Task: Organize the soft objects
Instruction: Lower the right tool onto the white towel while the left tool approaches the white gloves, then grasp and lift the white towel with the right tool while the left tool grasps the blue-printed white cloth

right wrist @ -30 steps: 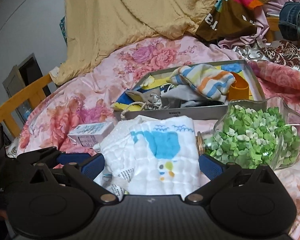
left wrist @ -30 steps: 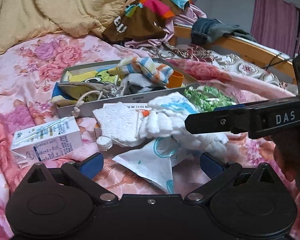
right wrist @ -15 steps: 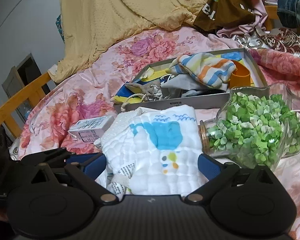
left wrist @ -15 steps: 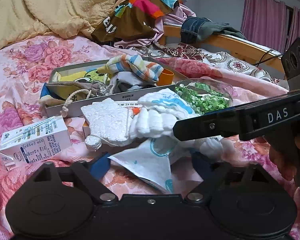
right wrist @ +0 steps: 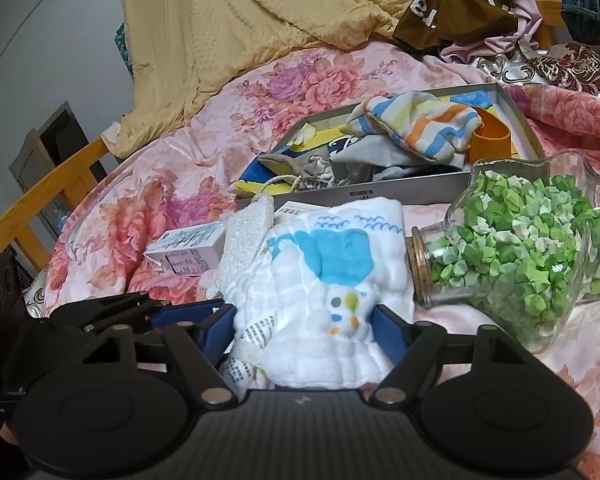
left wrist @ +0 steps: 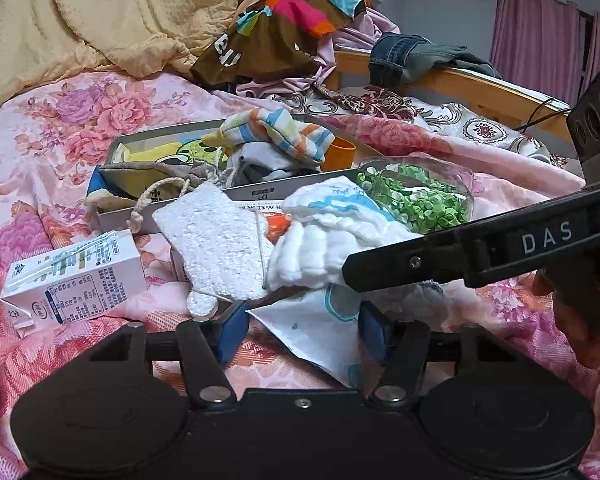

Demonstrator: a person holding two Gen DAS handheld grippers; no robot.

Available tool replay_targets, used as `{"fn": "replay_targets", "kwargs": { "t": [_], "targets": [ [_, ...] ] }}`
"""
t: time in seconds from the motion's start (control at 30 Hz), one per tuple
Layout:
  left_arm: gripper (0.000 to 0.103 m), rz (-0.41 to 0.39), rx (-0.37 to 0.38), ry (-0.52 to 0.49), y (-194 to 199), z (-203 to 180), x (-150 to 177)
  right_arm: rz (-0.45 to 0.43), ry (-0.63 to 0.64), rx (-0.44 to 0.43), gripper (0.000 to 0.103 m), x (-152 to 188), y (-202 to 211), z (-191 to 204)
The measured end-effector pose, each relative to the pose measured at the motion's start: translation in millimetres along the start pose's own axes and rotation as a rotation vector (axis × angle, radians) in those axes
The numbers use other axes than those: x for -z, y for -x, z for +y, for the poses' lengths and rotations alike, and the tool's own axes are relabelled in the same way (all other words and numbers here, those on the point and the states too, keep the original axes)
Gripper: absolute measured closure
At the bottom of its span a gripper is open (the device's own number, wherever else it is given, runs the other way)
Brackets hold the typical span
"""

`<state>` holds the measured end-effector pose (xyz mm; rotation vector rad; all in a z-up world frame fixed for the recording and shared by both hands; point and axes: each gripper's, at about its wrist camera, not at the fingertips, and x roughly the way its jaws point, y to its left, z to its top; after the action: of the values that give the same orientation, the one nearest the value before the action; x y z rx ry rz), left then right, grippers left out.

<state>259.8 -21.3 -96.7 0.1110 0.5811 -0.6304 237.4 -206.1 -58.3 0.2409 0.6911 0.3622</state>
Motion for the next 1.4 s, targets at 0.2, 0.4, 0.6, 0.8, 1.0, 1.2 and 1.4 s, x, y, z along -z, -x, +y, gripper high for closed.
{"fn": "replay_targets", "kwargs": {
  "t": [0.2, 0.4, 0.6, 0.8, 1.0, 1.2, 1.4],
  "targets": [
    [0.034, 0.003, -0.003, -0.036, -3, -5, 0, 0.006, -0.021, -0.021, 0.037, -1, 0, -1],
    [0.025, 0.015, -0.004, -0.062, -10, -13, 2, 0.004, -0.040, -0.027, 0.040, -1, 1, -3],
    [0.040, 0.033, -0.021, -0.021, -15, -8, 2, -0.002, -0.039, -0.021, 0.048, -1, 1, -1],
    [0.050, 0.033, -0.044, -0.018, -16, -9, 2, -0.021, -0.016, -0.001, 0.062, -1, 4, 3],
    [0.062, 0.026, -0.041, -0.047, -15, -15, 2, -0.075, -0.004, 0.023, 0.065, -4, 15, 4],
    [0.067, 0.023, -0.038, -0.039, -13, -15, 3, -0.116, 0.015, 0.046, 0.066, -8, 21, 4],
    [0.070, 0.029, -0.046, -0.016, -5, -18, 3, -0.157, 0.034, 0.060, 0.066, -10, 29, 7]
  ]
}}
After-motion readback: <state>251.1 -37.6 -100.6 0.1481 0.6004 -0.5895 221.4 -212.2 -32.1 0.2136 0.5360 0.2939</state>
